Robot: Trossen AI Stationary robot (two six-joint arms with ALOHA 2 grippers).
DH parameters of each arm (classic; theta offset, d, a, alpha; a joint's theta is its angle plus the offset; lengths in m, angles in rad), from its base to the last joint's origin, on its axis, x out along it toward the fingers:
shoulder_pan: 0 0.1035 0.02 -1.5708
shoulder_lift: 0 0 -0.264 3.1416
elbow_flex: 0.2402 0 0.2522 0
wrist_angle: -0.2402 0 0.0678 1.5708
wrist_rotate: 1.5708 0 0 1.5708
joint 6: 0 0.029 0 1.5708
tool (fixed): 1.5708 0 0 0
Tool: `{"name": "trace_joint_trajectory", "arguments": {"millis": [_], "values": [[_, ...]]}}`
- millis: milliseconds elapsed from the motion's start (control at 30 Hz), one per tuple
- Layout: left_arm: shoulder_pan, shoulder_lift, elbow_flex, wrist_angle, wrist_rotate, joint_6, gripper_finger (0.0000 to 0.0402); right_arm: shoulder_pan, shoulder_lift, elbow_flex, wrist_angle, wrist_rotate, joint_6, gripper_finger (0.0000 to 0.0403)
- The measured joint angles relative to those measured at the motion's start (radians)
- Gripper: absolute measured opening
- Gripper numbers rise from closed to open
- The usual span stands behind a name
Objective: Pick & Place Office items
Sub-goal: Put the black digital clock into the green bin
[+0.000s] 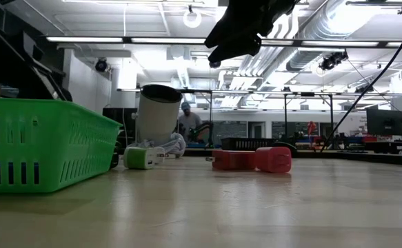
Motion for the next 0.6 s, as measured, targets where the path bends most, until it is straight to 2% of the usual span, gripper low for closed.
{"name": "trace_joint_trajectory", "arguments": {"millis": [300,600], "values": [[0.006,0.071,0.000,0.135,0.020,0.067,0.0159,0.000,0.000,0.000,0.000,0.000,0.000,0.0250],[0.008,0.084,0.000,0.142,0.043,0.079,0.0159,0.000,0.000,0.000,0.000,-0.001,0.000,0.0250]]}}
